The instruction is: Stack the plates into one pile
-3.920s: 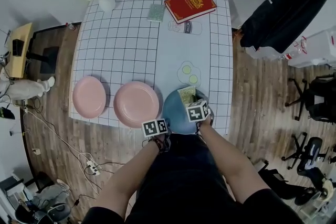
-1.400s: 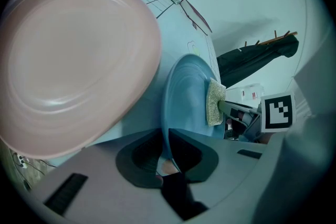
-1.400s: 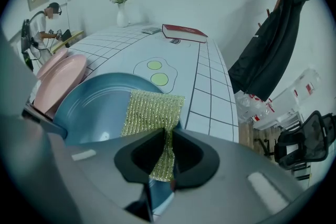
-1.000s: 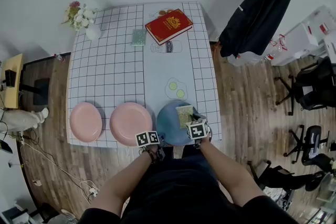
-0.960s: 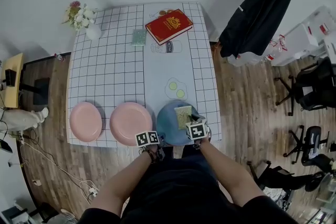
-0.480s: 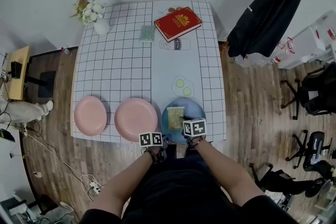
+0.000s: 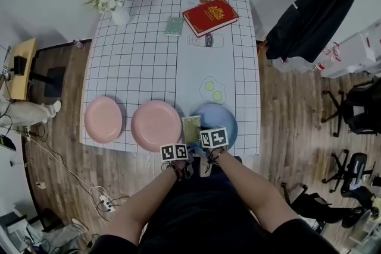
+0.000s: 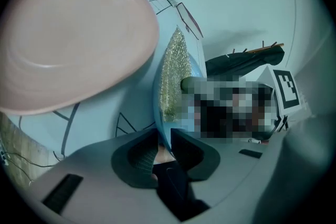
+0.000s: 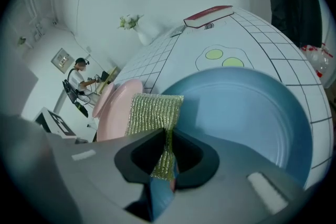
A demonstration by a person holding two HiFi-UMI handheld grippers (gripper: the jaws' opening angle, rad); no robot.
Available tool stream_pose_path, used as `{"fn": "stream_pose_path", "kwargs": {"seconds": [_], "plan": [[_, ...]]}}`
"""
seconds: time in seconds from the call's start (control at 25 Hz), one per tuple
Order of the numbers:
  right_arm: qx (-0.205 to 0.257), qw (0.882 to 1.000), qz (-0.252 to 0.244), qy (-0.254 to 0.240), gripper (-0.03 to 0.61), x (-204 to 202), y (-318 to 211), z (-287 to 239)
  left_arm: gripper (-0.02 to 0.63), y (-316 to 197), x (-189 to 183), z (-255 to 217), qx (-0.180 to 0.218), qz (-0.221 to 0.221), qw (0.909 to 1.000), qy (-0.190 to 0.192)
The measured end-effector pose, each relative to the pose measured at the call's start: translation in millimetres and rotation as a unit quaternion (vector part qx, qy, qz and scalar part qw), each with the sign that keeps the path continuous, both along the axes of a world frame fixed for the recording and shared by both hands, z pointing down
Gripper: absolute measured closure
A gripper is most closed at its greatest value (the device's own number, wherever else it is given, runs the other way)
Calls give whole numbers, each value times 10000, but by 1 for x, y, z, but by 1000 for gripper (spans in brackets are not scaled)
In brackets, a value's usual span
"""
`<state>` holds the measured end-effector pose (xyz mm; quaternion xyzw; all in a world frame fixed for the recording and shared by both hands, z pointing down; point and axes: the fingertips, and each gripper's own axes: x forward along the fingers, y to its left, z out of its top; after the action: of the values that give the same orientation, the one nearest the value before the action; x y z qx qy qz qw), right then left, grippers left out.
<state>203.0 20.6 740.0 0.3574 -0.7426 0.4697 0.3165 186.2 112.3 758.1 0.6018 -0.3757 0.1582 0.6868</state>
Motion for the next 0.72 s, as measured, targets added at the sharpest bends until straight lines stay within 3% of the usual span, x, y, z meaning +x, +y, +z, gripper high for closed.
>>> {"fn": "stream_pose_path", "kwargs": {"seconds": [0.72], "plan": [[186,9956,-113,907,520,6,3,8,551,1,0,0,-75,47,9999,-130]]}}
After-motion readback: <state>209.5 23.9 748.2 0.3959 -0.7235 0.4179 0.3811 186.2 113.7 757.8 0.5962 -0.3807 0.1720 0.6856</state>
